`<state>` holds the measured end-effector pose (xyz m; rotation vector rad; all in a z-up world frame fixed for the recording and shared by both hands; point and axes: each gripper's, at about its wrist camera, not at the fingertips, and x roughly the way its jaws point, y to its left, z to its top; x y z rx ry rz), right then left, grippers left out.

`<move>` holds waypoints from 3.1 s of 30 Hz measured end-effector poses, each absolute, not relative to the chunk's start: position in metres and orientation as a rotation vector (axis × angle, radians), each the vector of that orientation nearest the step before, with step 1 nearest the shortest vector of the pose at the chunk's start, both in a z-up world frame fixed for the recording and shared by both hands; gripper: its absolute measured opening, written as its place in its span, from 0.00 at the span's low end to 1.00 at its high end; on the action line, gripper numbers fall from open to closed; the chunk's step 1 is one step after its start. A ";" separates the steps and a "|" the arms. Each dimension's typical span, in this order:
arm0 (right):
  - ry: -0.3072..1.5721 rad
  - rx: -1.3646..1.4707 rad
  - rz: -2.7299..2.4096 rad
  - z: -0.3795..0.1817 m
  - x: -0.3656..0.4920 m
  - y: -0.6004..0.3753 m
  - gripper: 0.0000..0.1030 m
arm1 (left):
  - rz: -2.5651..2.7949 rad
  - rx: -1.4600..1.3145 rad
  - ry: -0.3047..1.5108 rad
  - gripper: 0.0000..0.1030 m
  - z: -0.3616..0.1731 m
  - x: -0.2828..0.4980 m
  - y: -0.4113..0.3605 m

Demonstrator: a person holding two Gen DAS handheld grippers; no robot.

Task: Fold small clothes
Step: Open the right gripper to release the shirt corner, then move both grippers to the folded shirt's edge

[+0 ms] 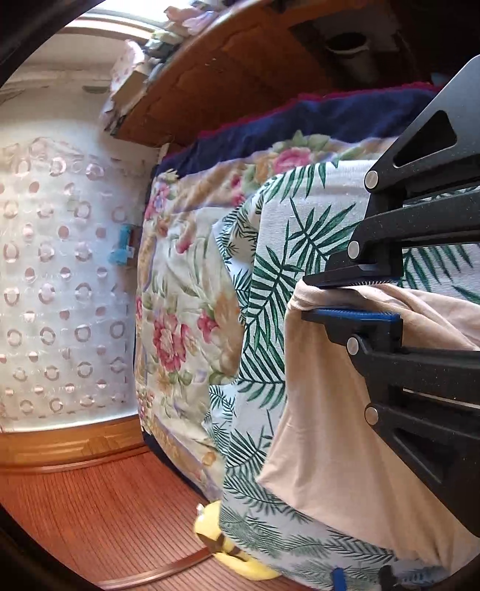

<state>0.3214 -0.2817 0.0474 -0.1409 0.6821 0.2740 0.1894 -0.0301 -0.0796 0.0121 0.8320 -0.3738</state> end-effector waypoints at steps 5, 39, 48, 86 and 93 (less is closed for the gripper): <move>0.651 -0.180 0.255 0.061 0.270 -0.288 0.40 | -0.393 0.016 0.804 0.77 -0.073 0.169 -0.035; 0.644 -0.097 0.383 0.050 0.019 -0.304 0.05 | -0.469 0.035 0.772 0.77 -0.074 0.073 -0.049; 0.667 -0.038 0.216 0.027 -0.010 -0.337 0.12 | -0.476 0.038 0.800 0.77 -0.084 0.073 -0.055; 0.728 -0.038 0.269 -0.019 -0.030 -0.347 0.02 | -0.531 0.012 0.842 0.54 -0.094 0.066 -0.059; 0.710 -0.029 0.266 -0.016 -0.028 -0.342 0.02 | -0.534 0.009 0.846 0.54 -0.095 0.062 -0.060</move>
